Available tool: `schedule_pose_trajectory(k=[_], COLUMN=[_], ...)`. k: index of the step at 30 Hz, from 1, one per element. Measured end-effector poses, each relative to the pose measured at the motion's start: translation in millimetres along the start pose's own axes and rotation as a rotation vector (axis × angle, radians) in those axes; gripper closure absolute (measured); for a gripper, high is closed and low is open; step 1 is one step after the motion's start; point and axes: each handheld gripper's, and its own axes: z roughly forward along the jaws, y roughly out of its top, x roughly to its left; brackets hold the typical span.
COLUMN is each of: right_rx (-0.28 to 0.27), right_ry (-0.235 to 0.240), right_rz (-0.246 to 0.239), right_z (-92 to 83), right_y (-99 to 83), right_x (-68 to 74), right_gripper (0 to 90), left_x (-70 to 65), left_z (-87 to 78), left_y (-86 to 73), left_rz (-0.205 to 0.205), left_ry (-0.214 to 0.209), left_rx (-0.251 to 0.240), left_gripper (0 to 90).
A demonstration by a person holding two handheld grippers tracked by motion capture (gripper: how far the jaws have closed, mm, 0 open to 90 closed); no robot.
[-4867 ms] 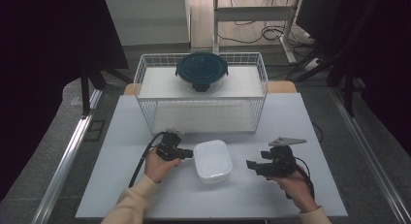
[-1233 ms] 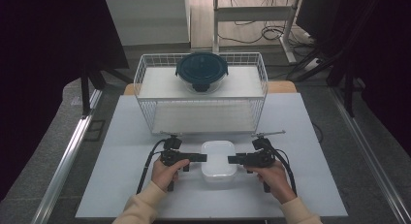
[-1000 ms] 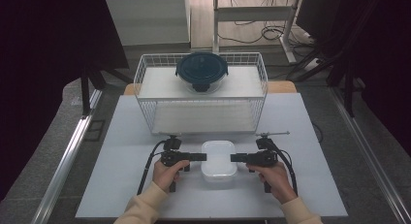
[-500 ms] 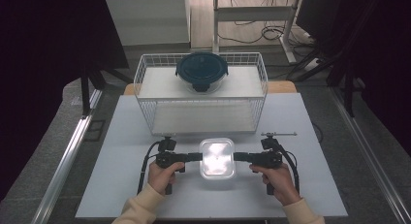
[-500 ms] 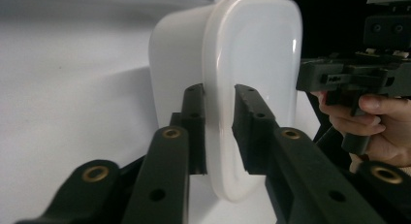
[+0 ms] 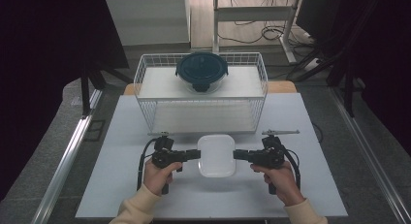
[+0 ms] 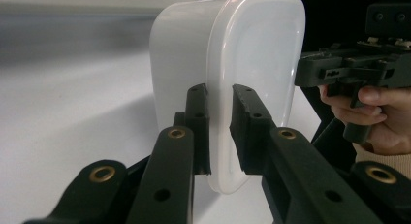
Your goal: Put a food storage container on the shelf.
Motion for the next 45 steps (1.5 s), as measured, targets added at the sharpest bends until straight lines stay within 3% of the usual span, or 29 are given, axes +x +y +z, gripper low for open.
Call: schedule_pose_trajectory(k=[4, 18, 30, 36, 45], right_rx=[-0.019, -0.042, -0.083, -0.107, -0.117], right_ry=[-0.001, -0.008, -0.007, -0.015, -0.007], right_rz=[-0.045, -0.110, -0.174, -0.217, -0.237], right_z=[-5.4, -14.2, -20.9, -30.0, -29.8], right_y=[3.0, 11.9, 41.1, 64.5, 91.4], right_x=[8.1, 20.8, 39.2, 55.9, 66.8], right_gripper=[80.1, 80.1, 80.0, 80.0, 80.0], left_x=[-8.4, -20.0, -36.0, -48.4, -52.6], left_z=[-6.8, -16.6, -38.0, -52.5, -66.8], left_y=[2.9, 11.1, 41.6, 61.7, 83.6], left_rz=[0.039, 0.086, 0.145, 0.182, 0.184], left_ry=[0.008, 0.014, 0.038, 0.041, 0.049], left_rx=[-0.015, -0.034, -0.063, -0.093, -0.115], left_gripper=[78.5, 78.6, 78.5, 78.5, 78.5])
